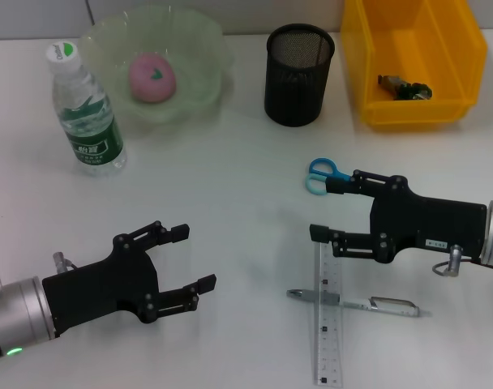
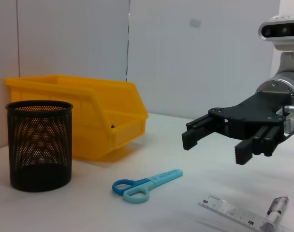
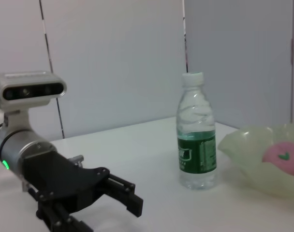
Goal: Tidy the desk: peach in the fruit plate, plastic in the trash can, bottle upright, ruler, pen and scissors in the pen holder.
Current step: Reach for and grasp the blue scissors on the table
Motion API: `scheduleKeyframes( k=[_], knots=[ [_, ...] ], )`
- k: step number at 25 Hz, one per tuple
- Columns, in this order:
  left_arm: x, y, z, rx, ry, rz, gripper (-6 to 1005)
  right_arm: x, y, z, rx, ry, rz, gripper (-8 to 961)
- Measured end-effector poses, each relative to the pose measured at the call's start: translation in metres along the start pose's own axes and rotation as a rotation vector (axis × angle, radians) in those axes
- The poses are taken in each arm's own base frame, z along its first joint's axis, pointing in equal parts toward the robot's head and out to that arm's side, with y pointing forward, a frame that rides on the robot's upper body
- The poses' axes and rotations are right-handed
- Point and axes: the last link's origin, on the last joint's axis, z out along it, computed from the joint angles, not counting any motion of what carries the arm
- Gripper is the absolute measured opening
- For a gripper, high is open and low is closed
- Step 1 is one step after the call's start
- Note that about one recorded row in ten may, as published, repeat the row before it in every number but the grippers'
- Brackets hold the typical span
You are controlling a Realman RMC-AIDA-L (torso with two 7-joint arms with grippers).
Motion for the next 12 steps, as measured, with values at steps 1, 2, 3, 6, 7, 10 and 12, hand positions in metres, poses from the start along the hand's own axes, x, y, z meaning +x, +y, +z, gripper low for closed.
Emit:
scheduleKeyframes(
  k=[1, 2, 3, 6, 7, 10, 12],
  knots=[
    [-0.0001, 0.0002, 0.0001, 0.001, 0.001, -0.002, 831, -0.0001, -0.0005, -0.0003, 0.007, -0.005, 0.004, 787],
    [-0.0001, 0.0004, 0.0003, 0.001, 0.002, -0.004, 831, -0.0003, -0.0012, -0.0008, 0.016, -0.011, 0.006, 787],
    [-0.0002, 0.0006, 0.0004, 0.001, 0.003, -0.005, 831, -0.0006, -0.0021, -0.0015, 0.026, -0.019, 0.007, 787],
    [-0.0001, 0.0008, 0.0008, 0.002, 0.005, -0.006, 831, -0.0012, -0.0042, -0.0033, 0.049, -0.034, 0.013, 787],
    [0.0001, 0.0008, 0.0009, 0.003, 0.007, -0.006, 832, -0.0013, -0.0047, -0.0039, 0.055, -0.038, 0.016, 787],
    [0.0007, 0.0005, 0.0007, 0.005, 0.011, -0.007, 832, -0.0009, -0.0053, -0.0056, 0.074, -0.05, 0.024, 787],
    [0.0009, 0.0003, 0.0006, 0.006, 0.013, -0.008, 832, 0.0001, -0.0056, -0.006, 0.087, -0.055, 0.018, 787]
  ],
)
